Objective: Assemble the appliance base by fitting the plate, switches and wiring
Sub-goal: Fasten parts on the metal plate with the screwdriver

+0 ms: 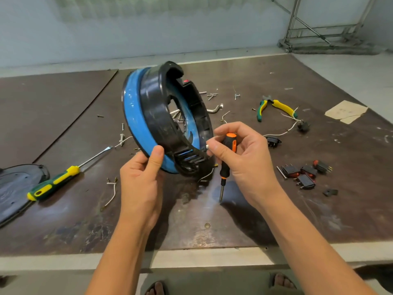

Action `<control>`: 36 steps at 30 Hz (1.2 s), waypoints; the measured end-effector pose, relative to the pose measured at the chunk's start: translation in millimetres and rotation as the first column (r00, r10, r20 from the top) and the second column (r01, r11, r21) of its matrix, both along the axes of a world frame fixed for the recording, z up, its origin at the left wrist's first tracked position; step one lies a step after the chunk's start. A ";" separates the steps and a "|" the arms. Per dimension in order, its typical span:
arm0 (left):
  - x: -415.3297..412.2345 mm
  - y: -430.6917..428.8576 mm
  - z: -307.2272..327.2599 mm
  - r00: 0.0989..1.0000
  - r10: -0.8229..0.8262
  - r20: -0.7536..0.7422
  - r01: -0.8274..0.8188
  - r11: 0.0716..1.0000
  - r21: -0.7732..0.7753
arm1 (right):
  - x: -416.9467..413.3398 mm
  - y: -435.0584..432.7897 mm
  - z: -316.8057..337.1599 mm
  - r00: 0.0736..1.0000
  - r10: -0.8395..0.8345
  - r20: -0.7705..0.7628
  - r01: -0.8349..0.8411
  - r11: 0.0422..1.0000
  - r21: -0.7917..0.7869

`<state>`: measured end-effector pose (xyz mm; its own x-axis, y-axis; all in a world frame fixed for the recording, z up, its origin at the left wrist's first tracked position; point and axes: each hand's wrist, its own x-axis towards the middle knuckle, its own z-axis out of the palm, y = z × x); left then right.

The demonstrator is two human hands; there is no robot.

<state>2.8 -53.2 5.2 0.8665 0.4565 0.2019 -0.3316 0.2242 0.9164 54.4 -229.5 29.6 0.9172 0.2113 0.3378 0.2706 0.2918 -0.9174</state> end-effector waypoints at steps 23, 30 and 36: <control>-6.2 -16.6 7.6 0.997 -0.028 0.073 0.000 0.936 0.351 | -6.7 7.7 11.5 0.989 -0.084 0.124 0.081 0.996 0.028; -7.5 -23.3 6.2 0.994 0.001 0.108 -0.045 0.914 0.404 | -7.6 6.9 14.6 0.992 -0.104 0.073 0.100 0.993 0.059; -7.8 -28.1 7.9 0.989 -0.014 0.149 -0.043 0.927 0.372 | -6.1 3.8 16.9 0.995 -0.093 0.042 0.090 0.994 0.061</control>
<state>-5.0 -81.4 13.1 0.8081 0.3360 0.4838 -0.4687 -0.1307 0.8736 48.3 -225.6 46.4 0.9156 0.1058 0.3879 0.3386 0.3175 -0.8858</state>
